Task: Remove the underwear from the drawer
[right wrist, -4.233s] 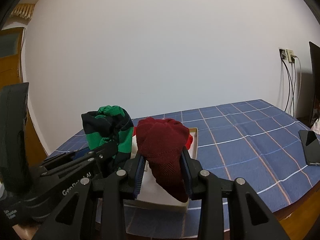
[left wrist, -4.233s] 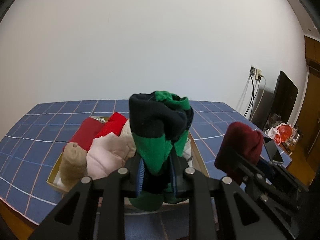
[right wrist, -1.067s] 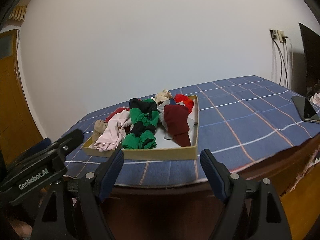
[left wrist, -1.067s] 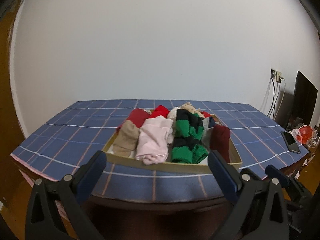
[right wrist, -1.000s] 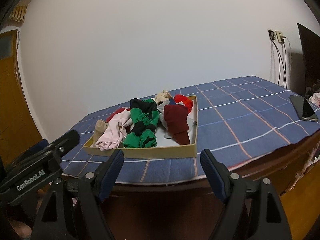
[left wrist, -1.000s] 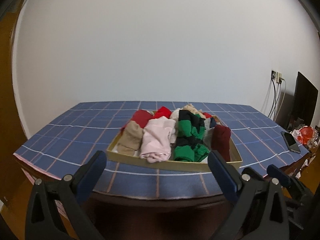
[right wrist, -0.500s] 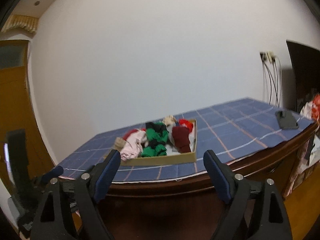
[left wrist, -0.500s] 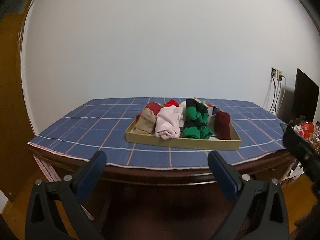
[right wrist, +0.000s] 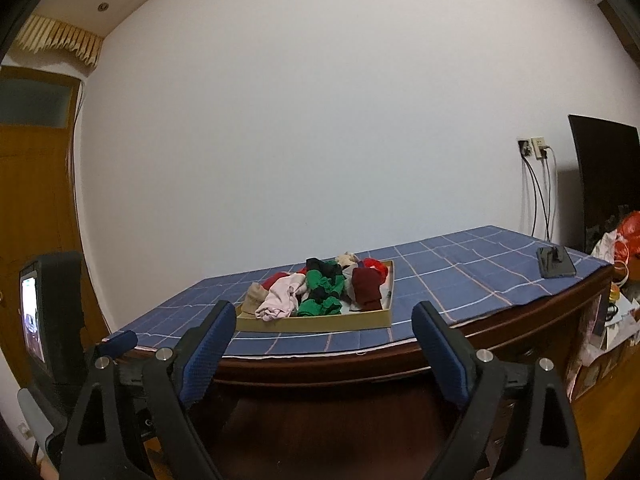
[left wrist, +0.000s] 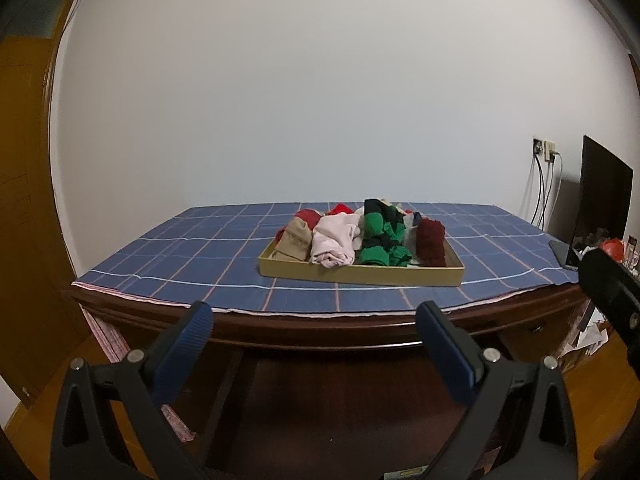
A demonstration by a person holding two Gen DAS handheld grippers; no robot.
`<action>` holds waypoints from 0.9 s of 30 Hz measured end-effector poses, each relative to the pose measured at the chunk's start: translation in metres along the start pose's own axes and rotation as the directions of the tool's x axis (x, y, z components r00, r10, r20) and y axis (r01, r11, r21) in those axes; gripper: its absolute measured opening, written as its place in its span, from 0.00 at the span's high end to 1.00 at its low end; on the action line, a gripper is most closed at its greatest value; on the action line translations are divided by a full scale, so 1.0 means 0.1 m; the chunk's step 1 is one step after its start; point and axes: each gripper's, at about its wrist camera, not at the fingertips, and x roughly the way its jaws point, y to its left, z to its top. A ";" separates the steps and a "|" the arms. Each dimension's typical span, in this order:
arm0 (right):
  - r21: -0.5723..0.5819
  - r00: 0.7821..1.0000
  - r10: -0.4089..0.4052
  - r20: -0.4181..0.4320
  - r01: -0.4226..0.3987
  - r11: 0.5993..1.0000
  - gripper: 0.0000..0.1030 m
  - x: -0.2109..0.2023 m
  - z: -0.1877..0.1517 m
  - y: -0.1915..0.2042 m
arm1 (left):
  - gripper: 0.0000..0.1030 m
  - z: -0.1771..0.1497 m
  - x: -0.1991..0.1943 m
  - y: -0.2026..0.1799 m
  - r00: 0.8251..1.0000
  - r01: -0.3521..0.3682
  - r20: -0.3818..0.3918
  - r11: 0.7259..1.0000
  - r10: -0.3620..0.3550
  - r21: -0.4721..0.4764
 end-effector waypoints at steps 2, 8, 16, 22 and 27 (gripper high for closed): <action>0.013 1.000 -0.002 0.005 0.002 1.000 0.11 -0.02 -0.02 -0.03 | 0.00 -0.01 -0.02 -0.02 1.000 -0.005 0.002 1.000 0.005 0.002; 0.010 1.000 0.002 -0.003 -0.002 1.000 0.11 -0.03 -0.05 -0.04 | 0.00 -0.02 -0.06 -0.03 1.000 -0.002 0.000 1.000 0.002 -0.010; 0.028 1.000 -0.007 0.001 0.006 1.000 0.11 -0.05 -0.05 -0.08 | 0.00 -0.04 -0.07 -0.03 1.000 0.003 -0.011 1.000 -0.003 -0.014; 0.018 1.000 -0.003 -0.001 0.003 1.000 0.11 -0.04 -0.05 -0.05 | 0.00 -0.05 -0.07 -0.02 1.000 -0.002 -0.011 1.000 0.002 -0.014; 0.024 1.000 -0.005 -0.009 0.005 1.000 0.11 -0.02 -0.05 -0.06 | 0.00 -0.05 -0.07 -0.03 1.000 0.000 -0.013 1.000 0.000 -0.007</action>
